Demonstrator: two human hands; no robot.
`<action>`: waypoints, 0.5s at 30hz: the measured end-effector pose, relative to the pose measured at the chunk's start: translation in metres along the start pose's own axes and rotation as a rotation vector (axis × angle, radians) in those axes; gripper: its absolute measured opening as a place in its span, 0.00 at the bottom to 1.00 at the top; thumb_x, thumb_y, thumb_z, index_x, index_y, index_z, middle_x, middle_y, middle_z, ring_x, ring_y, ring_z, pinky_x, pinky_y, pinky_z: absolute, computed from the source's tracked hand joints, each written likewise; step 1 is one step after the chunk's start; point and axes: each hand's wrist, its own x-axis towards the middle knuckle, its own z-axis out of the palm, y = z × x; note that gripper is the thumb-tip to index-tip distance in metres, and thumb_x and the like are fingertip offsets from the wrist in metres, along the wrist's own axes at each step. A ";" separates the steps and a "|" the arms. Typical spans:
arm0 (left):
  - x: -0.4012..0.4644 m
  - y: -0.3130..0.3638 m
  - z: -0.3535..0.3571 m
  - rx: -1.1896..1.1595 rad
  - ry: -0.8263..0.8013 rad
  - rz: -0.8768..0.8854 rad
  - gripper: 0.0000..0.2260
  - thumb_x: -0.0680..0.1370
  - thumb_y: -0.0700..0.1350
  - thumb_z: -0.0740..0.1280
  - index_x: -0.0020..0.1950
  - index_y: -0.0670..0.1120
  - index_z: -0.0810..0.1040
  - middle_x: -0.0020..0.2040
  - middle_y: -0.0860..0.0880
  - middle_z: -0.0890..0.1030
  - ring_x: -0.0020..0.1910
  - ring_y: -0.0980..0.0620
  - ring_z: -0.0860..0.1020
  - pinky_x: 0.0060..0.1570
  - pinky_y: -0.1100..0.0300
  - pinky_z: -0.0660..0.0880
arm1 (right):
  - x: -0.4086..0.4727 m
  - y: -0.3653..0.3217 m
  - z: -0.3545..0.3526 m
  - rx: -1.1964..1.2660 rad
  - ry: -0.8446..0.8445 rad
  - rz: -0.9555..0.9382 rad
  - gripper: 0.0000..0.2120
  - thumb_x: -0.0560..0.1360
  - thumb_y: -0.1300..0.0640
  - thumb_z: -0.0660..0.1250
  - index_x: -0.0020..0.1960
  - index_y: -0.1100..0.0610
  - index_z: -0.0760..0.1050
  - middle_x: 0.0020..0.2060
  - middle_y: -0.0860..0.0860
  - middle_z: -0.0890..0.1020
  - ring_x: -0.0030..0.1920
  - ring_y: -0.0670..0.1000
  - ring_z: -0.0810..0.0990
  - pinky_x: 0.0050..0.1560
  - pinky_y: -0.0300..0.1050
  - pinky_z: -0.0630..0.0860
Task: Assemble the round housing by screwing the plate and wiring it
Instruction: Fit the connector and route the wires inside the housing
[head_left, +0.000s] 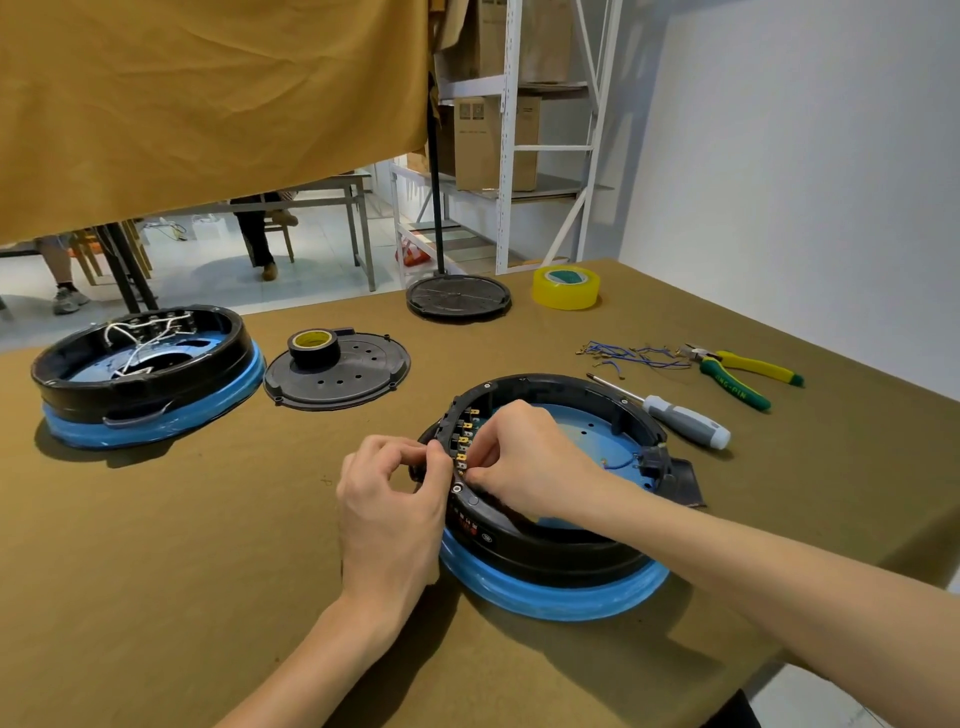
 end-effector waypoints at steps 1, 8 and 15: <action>-0.001 0.000 0.000 -0.003 0.008 0.006 0.07 0.78 0.50 0.68 0.44 0.48 0.82 0.44 0.55 0.80 0.50 0.54 0.78 0.51 0.62 0.72 | 0.001 -0.001 0.001 -0.006 0.011 0.007 0.04 0.76 0.60 0.74 0.49 0.58 0.87 0.42 0.51 0.86 0.45 0.49 0.84 0.48 0.44 0.83; 0.002 -0.002 -0.002 0.043 0.006 -0.005 0.08 0.78 0.53 0.67 0.44 0.51 0.81 0.43 0.56 0.81 0.49 0.54 0.78 0.55 0.43 0.75 | 0.002 0.001 -0.004 0.007 -0.037 0.009 0.05 0.76 0.58 0.75 0.51 0.57 0.86 0.42 0.50 0.85 0.45 0.48 0.84 0.50 0.44 0.83; 0.004 -0.001 0.000 -0.012 -0.001 -0.017 0.06 0.79 0.50 0.68 0.45 0.50 0.81 0.43 0.54 0.80 0.48 0.52 0.79 0.55 0.40 0.76 | 0.007 0.001 -0.001 -0.003 -0.028 -0.043 0.06 0.77 0.58 0.74 0.51 0.59 0.86 0.43 0.51 0.85 0.46 0.49 0.84 0.50 0.46 0.83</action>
